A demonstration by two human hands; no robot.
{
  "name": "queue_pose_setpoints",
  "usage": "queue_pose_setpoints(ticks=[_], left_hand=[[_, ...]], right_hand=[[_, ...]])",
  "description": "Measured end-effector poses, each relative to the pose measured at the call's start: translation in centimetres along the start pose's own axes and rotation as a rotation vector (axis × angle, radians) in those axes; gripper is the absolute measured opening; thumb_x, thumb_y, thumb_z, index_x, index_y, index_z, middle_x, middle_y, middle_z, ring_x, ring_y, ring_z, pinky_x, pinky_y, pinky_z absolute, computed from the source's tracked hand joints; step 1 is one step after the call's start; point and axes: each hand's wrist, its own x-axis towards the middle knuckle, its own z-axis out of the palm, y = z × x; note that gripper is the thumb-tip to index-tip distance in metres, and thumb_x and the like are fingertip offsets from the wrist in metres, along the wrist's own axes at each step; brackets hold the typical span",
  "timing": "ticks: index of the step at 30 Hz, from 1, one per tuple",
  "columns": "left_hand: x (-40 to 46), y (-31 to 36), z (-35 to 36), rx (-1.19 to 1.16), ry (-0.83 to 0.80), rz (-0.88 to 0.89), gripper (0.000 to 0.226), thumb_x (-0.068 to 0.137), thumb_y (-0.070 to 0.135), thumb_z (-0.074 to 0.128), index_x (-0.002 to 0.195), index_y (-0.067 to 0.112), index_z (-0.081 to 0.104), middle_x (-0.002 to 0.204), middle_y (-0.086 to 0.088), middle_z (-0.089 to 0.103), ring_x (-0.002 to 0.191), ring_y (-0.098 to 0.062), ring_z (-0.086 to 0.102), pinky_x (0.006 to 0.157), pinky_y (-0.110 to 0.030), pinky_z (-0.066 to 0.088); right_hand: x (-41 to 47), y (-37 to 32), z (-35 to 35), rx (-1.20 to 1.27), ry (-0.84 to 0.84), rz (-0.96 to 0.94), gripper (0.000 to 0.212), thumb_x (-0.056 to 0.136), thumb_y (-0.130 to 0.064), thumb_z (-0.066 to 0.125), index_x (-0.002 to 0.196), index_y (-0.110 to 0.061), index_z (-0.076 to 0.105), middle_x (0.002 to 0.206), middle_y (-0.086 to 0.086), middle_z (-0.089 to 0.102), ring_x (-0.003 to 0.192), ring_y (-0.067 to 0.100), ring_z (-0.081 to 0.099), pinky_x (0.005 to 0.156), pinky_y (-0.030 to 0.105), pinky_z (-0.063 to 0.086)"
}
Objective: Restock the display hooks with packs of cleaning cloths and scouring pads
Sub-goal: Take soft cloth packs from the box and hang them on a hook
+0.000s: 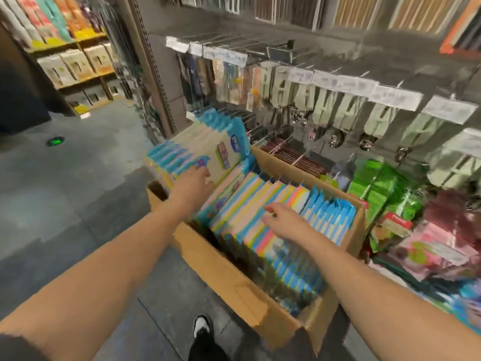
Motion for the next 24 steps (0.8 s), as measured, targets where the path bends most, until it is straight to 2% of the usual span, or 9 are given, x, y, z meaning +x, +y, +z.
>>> queue_pose_setpoints(ticks=[3,7,10,12,14,17,19,21,24], left_hand=[[7.5,-3.4,-1.0,-0.022,0.028,0.035,0.039,0.097,0.032,0.052,0.119,0.003,0.065,0.123,-0.02,0.058,0.121,-0.04,0.053,0.098,-0.045,0.044],[15.1,-5.5,-2.0,0.046,-0.087,0.043,0.056,0.095,0.036,0.062,0.141,0.006,0.052,0.142,-0.017,0.049,0.134,-0.036,0.044,0.106,-0.043,0.039],[19.9,-6.3,-1.0,0.167,-0.184,0.079,0.069,0.092,0.053,0.06,0.142,0.007,0.047,0.142,-0.016,0.046,0.133,-0.037,0.042,0.106,-0.046,0.04],[22.3,-6.9,0.1,0.229,-0.22,0.06,0.082,0.087,0.069,0.052,0.142,0.009,0.047,0.141,-0.014,0.045,0.133,-0.036,0.04,0.106,-0.049,0.04],[23.4,-7.4,0.8,0.257,-0.211,0.042,0.094,0.08,0.079,0.045,0.143,0.009,0.046,0.143,-0.013,0.043,0.135,-0.036,0.037,0.11,-0.05,0.038],[23.8,-7.9,1.5,0.193,-0.158,0.011,0.095,0.082,0.071,0.061,0.147,0.007,0.035,0.15,-0.015,0.036,0.14,-0.036,0.033,0.113,-0.047,0.032],[24.0,-7.8,1.8,0.182,-0.132,-0.015,0.099,0.081,0.07,0.065,0.149,0.007,0.03,0.152,-0.015,0.034,0.141,-0.036,0.032,0.114,-0.047,0.031],[24.2,-7.5,2.0,0.187,-0.147,-0.032,0.102,0.082,0.07,0.065,0.151,0.006,0.024,0.152,-0.016,0.033,0.142,-0.038,0.03,0.114,-0.048,0.03],[24.5,-7.1,2.3,0.216,-0.161,-0.02,0.105,0.081,0.07,0.065,0.15,0.002,0.024,0.149,-0.02,0.034,0.141,-0.04,0.032,0.115,-0.049,0.031]], right_hand=[[6.2,-4.0,1.5,0.119,-0.006,0.069,0.048,0.103,-0.034,0.048,0.145,-0.012,0.045,0.147,0.006,0.047,0.118,0.019,0.054,0.088,0.023,0.039],[13.7,-8.6,2.9,0.258,0.011,0.208,0.047,0.103,-0.035,0.047,0.142,-0.009,0.049,0.141,0.012,0.055,0.118,0.026,0.057,0.091,0.03,0.044],[18.4,-11.1,3.3,0.381,0.041,0.302,0.044,0.103,-0.036,0.045,0.142,-0.016,0.047,0.139,0.006,0.054,0.12,0.025,0.056,0.083,0.027,0.042],[20.8,-12.1,3.8,0.475,0.072,0.346,0.041,0.102,-0.035,0.046,0.138,-0.018,0.049,0.135,0.012,0.058,0.117,0.028,0.059,0.09,0.033,0.047],[22.8,-12.4,4.6,0.551,0.081,0.374,0.051,0.097,-0.041,0.048,0.143,-0.018,0.045,0.13,0.009,0.06,0.111,0.027,0.061,0.095,0.034,0.048],[25.1,-12.8,5.8,0.65,0.084,0.419,0.068,0.092,-0.052,0.051,0.15,-0.019,0.035,0.128,0.0,0.055,0.11,0.022,0.057,0.096,0.034,0.045],[25.8,-13.5,6.3,0.683,0.087,0.432,0.066,0.095,-0.052,0.05,0.151,-0.02,0.034,0.137,0.003,0.054,0.117,0.024,0.057,0.096,0.035,0.044],[26.2,-13.9,7.1,0.69,0.097,0.423,0.058,0.1,-0.052,0.044,0.147,-0.02,0.038,0.137,0.005,0.055,0.114,0.024,0.057,0.092,0.034,0.045],[26.6,-14.1,8.2,0.766,0.142,0.398,0.053,0.102,-0.05,0.04,0.144,-0.017,0.04,0.136,0.006,0.057,0.115,0.023,0.058,0.101,0.042,0.047]])
